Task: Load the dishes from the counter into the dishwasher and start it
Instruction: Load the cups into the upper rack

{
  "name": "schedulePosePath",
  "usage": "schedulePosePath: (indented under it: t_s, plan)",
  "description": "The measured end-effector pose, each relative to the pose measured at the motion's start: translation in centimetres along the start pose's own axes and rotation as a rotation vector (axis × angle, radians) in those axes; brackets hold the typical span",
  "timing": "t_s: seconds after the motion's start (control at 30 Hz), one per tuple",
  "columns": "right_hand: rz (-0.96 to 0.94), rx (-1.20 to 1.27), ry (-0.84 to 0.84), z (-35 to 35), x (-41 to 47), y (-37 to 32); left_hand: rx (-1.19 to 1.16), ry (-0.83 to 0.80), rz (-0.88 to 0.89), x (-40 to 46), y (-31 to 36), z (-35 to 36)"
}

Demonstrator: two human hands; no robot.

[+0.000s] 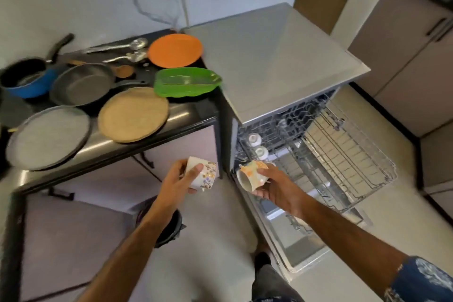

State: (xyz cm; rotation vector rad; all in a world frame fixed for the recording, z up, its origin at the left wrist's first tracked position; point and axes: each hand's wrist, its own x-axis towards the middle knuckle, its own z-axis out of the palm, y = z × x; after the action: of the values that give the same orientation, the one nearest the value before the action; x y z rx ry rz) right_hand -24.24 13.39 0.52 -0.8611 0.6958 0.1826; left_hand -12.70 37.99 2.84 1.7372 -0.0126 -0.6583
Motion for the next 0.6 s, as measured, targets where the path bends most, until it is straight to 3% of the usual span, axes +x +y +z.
schedulePosePath:
  t_s: [0.2, 0.4, 0.6]
  plan:
    - [0.01, -0.166, 0.273, -12.7, 8.6, -5.4, 0.247, -0.069, 0.0, 9.3, -1.4, 13.3]
    - [-0.167, -0.63, 0.212, -18.9, 20.3, -10.3, 0.416, -0.037, 0.085, 16.2, -3.7, 21.5]
    - [-0.34, -1.021, 0.186, -20.1, 30.4, -10.7, 0.52, -0.025, 0.252, 21.2, -7.3, 23.9]
